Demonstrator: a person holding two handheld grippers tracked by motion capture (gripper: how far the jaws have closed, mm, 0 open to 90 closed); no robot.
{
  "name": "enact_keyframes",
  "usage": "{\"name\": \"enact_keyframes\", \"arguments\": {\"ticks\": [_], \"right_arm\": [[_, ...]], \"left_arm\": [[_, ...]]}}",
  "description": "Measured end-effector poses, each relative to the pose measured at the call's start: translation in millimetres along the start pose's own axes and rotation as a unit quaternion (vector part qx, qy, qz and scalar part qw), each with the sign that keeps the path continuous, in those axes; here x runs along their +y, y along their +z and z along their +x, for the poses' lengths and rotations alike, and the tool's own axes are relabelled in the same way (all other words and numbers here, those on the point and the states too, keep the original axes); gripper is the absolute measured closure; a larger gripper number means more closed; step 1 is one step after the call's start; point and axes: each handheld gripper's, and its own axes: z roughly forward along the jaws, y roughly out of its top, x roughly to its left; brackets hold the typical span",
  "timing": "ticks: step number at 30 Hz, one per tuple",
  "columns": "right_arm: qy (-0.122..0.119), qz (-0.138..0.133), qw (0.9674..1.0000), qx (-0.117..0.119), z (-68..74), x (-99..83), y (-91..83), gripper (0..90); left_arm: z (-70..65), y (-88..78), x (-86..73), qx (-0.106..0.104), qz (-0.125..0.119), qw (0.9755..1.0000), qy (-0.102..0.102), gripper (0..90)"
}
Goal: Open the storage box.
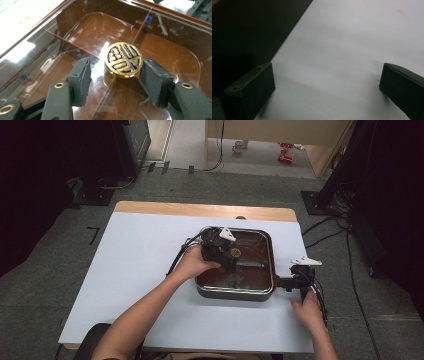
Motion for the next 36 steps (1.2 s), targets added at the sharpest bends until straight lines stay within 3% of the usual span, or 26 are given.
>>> {"name": "enact_keyframes", "arguments": {"ticks": [11,14,21,36], "right_arm": [[0.000,0.000,1.0000,0.000,0.0,-0.1,0.0,0.0],[0.000,0.000,1.0000,0.000,0.0,-0.1,0.0,0.0],[-0.001,0.000,1.0000,0.000,0.0,-0.1,0.0,0.0],[0.000,0.000,1.0000,0.000,0.1,0.0,0.0,0.0]], "left_arm": [[-10.7,10.5,1.7,0.009,-0.021,0.9994,0.027,52.7],[-9.2,10.3,1.6,0.013,-0.023,0.9994,0.021,57.9],[-6.6,9.3,1.4,0.002,-0.030,0.9995,0.006,58.7],[-5.7,0.7,6.5,0.001,-0.027,0.9996,-0.007,58.8]]}}
